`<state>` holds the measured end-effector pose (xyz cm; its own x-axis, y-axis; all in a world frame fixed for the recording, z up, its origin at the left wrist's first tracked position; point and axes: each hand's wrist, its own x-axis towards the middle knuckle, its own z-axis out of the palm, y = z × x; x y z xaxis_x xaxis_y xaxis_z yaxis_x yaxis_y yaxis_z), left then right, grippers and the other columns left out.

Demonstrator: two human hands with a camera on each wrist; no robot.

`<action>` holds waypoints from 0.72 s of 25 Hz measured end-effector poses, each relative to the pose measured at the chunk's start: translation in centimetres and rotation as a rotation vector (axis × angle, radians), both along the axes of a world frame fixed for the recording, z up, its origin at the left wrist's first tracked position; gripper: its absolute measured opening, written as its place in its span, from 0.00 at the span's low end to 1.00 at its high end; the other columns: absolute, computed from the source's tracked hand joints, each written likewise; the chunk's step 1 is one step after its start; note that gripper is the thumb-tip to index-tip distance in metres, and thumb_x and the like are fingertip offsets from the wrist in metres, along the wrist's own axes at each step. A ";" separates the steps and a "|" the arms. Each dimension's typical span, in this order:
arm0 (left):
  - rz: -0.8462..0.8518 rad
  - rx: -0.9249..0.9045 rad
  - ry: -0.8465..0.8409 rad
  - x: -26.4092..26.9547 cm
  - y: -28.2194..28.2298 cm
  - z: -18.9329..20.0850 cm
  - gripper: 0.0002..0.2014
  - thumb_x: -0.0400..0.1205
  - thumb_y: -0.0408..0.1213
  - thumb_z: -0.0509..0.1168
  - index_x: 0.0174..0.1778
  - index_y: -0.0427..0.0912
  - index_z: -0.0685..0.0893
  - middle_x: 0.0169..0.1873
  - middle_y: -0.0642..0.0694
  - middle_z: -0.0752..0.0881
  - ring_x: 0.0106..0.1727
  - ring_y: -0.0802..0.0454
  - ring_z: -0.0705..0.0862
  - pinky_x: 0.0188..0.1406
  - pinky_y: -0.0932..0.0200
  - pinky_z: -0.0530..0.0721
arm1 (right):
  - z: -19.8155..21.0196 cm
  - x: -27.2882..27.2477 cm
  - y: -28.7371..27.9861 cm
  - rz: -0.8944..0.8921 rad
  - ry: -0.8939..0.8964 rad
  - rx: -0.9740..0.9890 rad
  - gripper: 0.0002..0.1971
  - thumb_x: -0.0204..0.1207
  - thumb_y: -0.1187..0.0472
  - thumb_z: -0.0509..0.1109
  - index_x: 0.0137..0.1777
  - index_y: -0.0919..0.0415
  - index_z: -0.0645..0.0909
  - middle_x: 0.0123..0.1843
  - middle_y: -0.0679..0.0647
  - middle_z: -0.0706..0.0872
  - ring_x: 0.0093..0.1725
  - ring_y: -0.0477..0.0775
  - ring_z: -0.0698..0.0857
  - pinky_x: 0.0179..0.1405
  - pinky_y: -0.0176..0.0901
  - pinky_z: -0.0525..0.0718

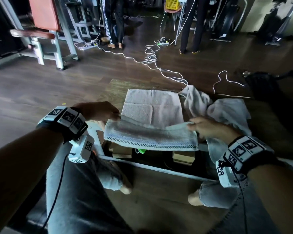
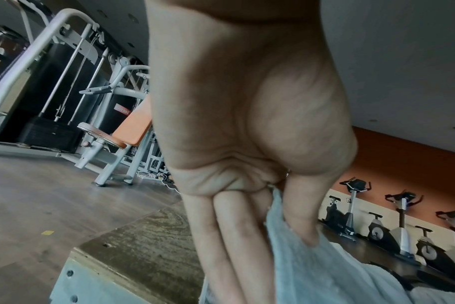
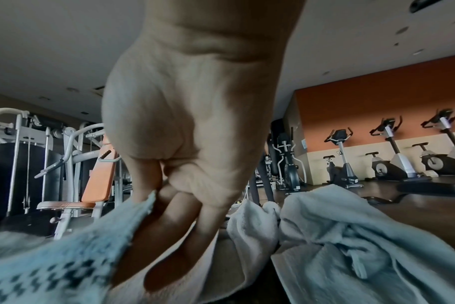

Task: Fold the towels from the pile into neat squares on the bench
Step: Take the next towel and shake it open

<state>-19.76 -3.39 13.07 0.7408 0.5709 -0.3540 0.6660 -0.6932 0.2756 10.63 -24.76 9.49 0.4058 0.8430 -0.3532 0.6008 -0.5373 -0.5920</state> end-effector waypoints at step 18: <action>0.678 0.066 -0.671 11.6 17.9 -7.2 0.14 0.68 0.55 0.75 0.31 0.47 0.87 0.28 0.46 0.88 0.37 0.45 0.90 0.44 0.51 0.89 | -3.0 11.3 21.2 -0.169 -0.407 0.235 0.13 0.81 0.55 0.60 0.51 0.61 0.82 0.55 0.66 0.86 0.56 0.68 0.84 0.58 0.57 0.82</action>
<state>-8.13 14.50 5.85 0.2818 0.9568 0.0722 0.6491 -0.2455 0.7200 21.95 -3.59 6.50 0.6090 0.7913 0.0543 0.7245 -0.5271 -0.4440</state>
